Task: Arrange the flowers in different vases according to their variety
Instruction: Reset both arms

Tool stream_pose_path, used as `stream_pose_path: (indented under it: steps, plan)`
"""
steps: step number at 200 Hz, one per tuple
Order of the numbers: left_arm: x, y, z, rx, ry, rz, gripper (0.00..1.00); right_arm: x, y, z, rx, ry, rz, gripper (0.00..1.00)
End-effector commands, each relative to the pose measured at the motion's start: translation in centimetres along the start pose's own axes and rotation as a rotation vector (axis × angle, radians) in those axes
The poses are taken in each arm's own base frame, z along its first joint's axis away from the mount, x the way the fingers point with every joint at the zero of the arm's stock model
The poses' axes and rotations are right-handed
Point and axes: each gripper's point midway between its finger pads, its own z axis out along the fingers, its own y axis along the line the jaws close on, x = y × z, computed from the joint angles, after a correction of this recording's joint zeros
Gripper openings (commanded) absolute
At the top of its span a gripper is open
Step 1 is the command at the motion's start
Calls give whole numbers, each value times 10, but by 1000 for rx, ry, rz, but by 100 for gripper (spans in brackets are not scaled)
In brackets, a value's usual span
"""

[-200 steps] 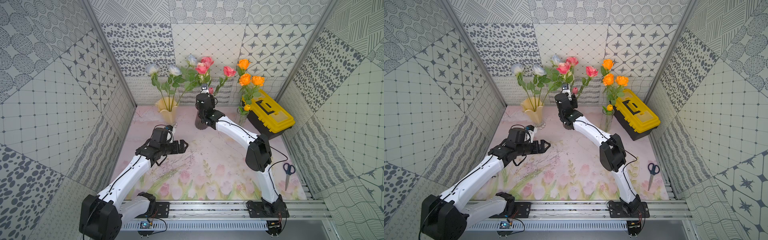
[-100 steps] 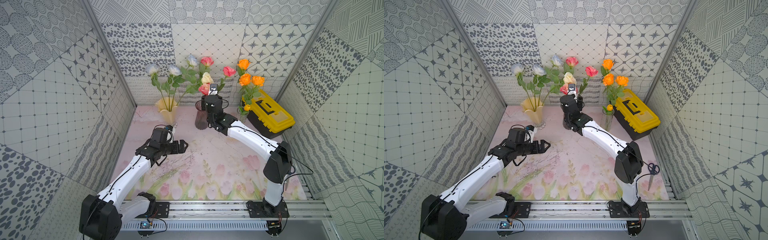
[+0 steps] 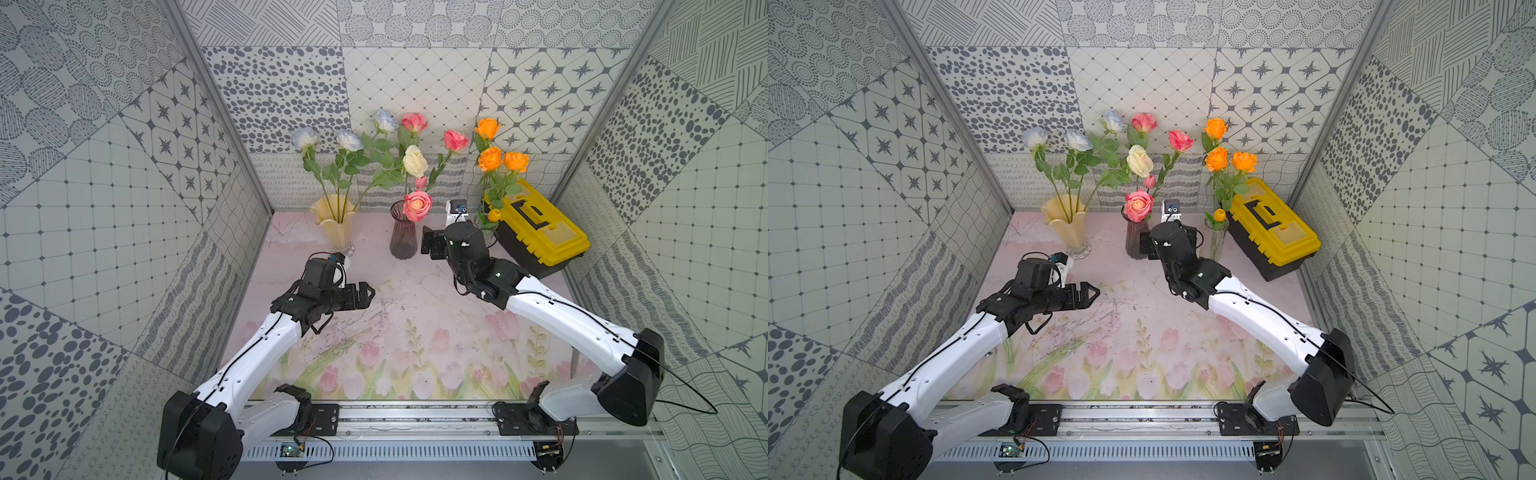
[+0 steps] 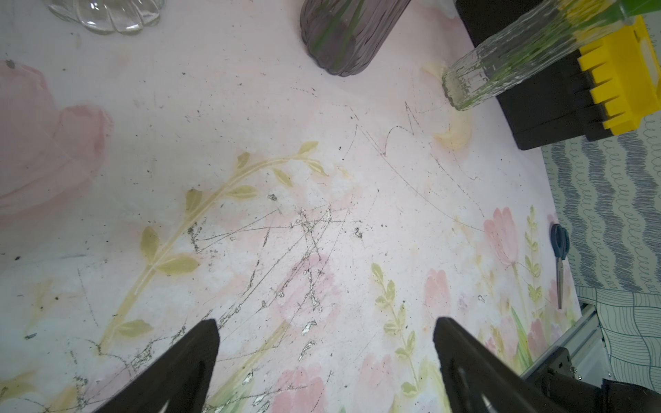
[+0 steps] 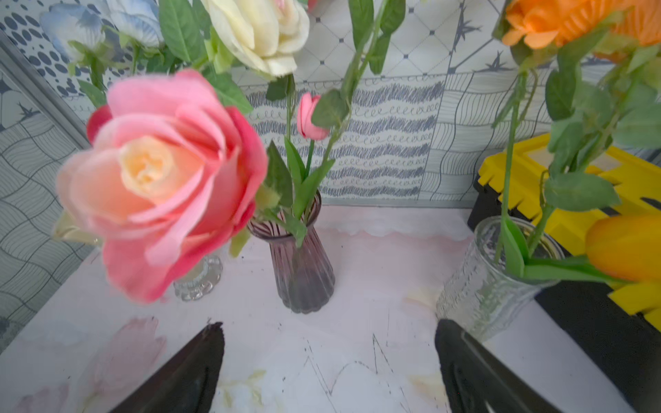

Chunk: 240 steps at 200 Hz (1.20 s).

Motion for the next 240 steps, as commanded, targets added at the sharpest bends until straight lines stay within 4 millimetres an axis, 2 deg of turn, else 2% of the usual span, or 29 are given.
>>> stream_pose_path:
  steps: [1,38,77,103,131,169,176,202,240]
  plan:
    - [-12,6,-1,-32,-67,55,99,24,-11,-15,-42,58,3,97]
    - [-21,12,-5,-66,-133,103,99,62,-44,-27,-49,126,-3,97]
    - [-24,19,-5,-103,-193,226,99,92,-82,-17,-46,211,17,97]
    - [-28,22,-6,-112,-283,329,99,101,-117,-9,56,205,1,97]
    - [-35,34,-5,-182,-359,409,99,104,-162,-5,178,135,25,97]
    - [-39,64,10,-240,-374,371,99,106,-210,-4,293,-34,-7,97]
    - [-38,71,13,-242,-373,349,99,118,-219,-2,312,-23,-13,97]
    - [-38,95,21,-285,-392,322,99,133,-237,10,350,-10,-40,97]
    - [-43,108,29,-310,-447,353,99,147,-249,24,360,-51,-44,97]
